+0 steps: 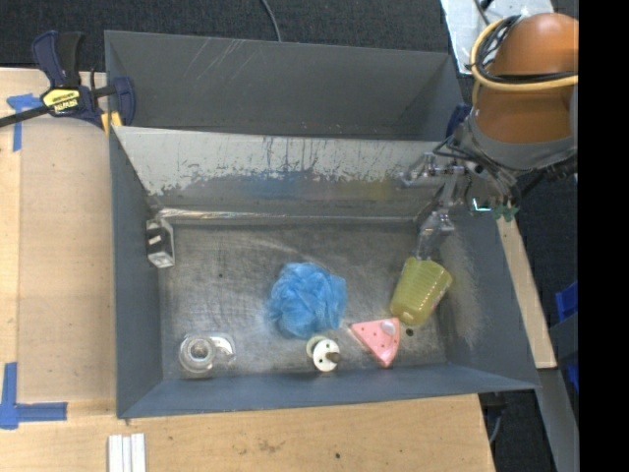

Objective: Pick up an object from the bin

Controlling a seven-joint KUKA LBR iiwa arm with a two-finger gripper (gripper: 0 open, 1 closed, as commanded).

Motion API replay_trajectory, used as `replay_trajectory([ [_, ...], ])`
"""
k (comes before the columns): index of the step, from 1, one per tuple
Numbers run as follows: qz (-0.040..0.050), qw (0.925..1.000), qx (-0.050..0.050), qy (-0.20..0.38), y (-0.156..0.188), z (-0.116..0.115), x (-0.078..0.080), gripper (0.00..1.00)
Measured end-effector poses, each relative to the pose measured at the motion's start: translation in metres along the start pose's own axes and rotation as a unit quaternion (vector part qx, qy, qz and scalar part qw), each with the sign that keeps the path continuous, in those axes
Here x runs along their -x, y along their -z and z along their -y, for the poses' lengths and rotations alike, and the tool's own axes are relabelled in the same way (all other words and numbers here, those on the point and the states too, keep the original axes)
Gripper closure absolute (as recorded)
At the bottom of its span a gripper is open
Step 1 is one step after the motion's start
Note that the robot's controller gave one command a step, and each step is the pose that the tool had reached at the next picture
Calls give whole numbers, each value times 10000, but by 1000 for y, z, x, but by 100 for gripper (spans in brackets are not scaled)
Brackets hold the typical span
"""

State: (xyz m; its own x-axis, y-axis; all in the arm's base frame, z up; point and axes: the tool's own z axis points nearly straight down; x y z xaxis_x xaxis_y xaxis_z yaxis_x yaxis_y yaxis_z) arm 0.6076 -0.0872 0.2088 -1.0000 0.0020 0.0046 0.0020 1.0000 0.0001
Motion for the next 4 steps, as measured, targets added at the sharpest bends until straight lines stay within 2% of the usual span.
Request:
replay_trajectory([
  [1,42,10000,-5,8,5,0,2,0],
  [2,70,9998,-9,210,-45,3,-18,0],
  [3,-1,9947,15,1028,-69,24,-38,0],
  [4,56,9848,-22,1739,-72,49,-55,0],
])
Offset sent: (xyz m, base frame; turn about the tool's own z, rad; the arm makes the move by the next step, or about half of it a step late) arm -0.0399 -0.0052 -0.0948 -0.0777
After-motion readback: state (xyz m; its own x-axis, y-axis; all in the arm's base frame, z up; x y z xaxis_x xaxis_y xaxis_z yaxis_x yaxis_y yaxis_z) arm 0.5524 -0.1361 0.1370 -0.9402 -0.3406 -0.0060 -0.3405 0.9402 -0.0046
